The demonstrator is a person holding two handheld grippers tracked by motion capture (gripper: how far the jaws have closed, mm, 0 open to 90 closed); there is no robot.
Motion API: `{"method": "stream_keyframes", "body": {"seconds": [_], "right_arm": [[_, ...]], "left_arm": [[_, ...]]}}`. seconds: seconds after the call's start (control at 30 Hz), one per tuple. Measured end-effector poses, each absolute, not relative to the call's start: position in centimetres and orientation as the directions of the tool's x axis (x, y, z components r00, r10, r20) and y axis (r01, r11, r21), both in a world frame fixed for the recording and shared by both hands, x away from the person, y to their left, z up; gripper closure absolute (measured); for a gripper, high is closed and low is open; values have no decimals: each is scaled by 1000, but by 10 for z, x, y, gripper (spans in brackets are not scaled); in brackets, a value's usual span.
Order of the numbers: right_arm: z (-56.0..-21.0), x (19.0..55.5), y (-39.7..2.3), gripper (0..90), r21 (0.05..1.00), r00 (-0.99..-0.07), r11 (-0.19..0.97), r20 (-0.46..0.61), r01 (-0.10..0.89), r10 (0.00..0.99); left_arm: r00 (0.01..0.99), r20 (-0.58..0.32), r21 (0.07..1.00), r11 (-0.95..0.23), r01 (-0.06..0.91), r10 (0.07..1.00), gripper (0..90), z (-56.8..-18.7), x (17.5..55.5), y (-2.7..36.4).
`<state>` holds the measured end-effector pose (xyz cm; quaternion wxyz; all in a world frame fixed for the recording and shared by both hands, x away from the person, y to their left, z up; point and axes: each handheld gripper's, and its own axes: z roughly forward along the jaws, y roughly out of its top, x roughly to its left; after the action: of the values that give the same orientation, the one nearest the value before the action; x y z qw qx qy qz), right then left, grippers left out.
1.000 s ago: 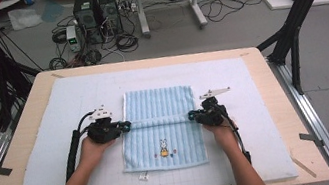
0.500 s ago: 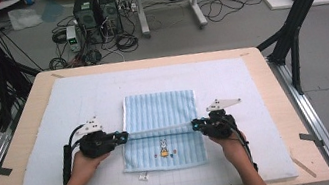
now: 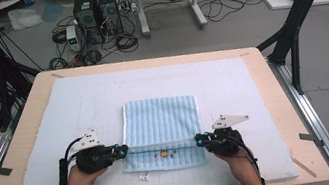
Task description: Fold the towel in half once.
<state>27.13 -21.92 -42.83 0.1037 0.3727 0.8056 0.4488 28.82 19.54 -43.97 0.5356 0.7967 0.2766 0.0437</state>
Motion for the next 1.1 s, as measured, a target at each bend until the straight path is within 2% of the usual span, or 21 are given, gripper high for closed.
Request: {"method": "stream_keyframes", "body": {"seconds": [0.37, 0.4, 0.43, 0.5, 0.57, 0.67, 0.8, 1.0, 1.1], "right_arm": [[-432, 252, -221, 811, 786, -716, 359, 148, 504, 682], [-433, 252, -221, 795, 784, -716, 362, 145, 504, 682], [-433, 252, -222, 747, 777, -717, 364, 155, 513, 680], [-431, 252, -226, 585, 784, -700, 324, 188, 530, 689], [-426, 254, -233, 548, 803, -669, 248, 233, 542, 706], [-422, 257, -236, 546, 813, -643, 221, 227, 538, 731], [-428, 262, -227, 568, 799, -651, 255, 211, 545, 729], [-438, 266, -214, 660, 758, -681, 360, 149, 545, 717], [-444, 264, -211, 685, 731, -696, 425, 94, 534, 712]], "left_arm": [[873, -228, 857, -337, 390, 431, 835, -444, 274, 193], [868, -248, 857, -320, 404, 431, 819, -444, 274, 194], [861, -260, 856, -310, 415, 436, 744, -443, 274, 195], [836, -286, 862, -256, 438, 468, 588, -441, 276, 200], [821, -301, 879, -192, 436, 485, 567, -436, 279, 204], [803, -311, 892, -136, 432, 509, 563, -432, 284, 206], [790, -304, 883, -153, 443, 532, 581, -436, 288, 198], [788, -288, 810, -299, 503, 544, 660, -452, 291, 175], [796, -261, 795, -346, 498, 546, 693, -452, 288, 169]]}}
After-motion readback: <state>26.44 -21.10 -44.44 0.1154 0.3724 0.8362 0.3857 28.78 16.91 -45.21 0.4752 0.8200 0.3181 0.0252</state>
